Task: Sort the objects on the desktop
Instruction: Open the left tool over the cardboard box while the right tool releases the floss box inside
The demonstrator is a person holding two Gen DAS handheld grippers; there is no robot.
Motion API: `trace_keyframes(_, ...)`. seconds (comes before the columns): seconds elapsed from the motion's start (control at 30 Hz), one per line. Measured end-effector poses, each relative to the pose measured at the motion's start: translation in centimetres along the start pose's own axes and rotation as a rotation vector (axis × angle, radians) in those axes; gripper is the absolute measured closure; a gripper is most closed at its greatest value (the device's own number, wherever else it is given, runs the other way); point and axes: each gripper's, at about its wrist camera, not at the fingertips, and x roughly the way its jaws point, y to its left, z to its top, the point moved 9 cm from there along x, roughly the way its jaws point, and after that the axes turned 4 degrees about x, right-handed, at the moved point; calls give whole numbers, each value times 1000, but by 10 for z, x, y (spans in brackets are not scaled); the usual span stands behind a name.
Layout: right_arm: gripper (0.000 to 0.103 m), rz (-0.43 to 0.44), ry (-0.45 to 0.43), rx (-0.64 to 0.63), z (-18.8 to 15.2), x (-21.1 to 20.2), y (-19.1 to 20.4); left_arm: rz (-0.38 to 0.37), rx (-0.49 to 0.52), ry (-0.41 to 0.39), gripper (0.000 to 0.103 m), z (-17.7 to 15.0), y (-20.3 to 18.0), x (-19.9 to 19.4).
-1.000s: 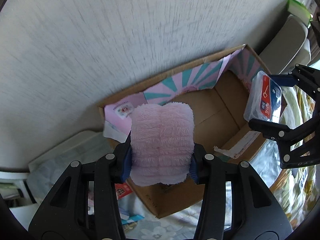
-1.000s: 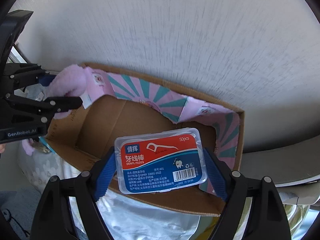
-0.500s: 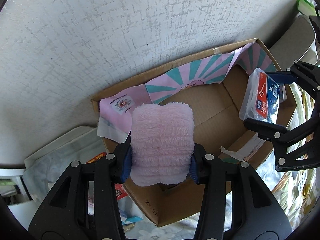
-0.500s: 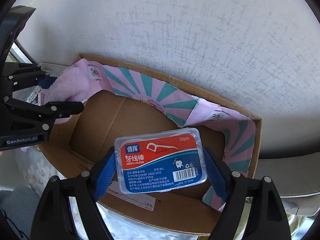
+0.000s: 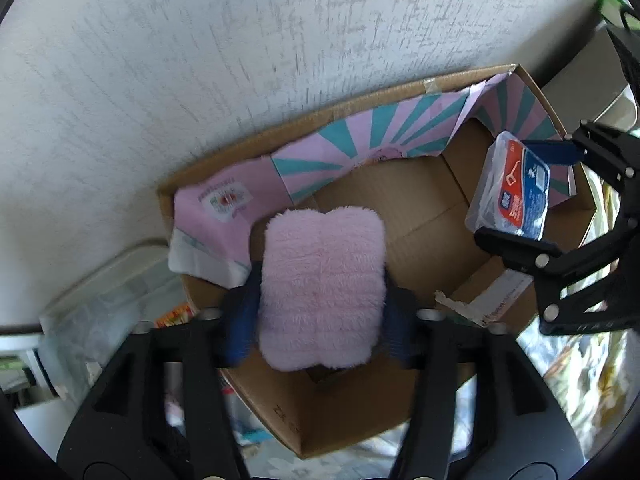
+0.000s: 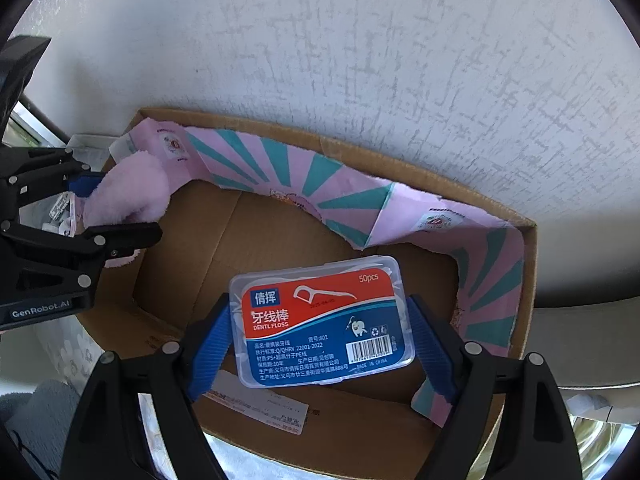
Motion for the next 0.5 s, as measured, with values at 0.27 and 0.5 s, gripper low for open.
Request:
trace_keyframes(0.27, 0, 24, 37, 8, -17, 2, -2, -42, 38, -70, 0, 7, -10, -19)
trace_keyframes(0.5, 0, -5, 20, 1, -18, -14, -4, -44, 29, -107, 0, 13, 3, -36)
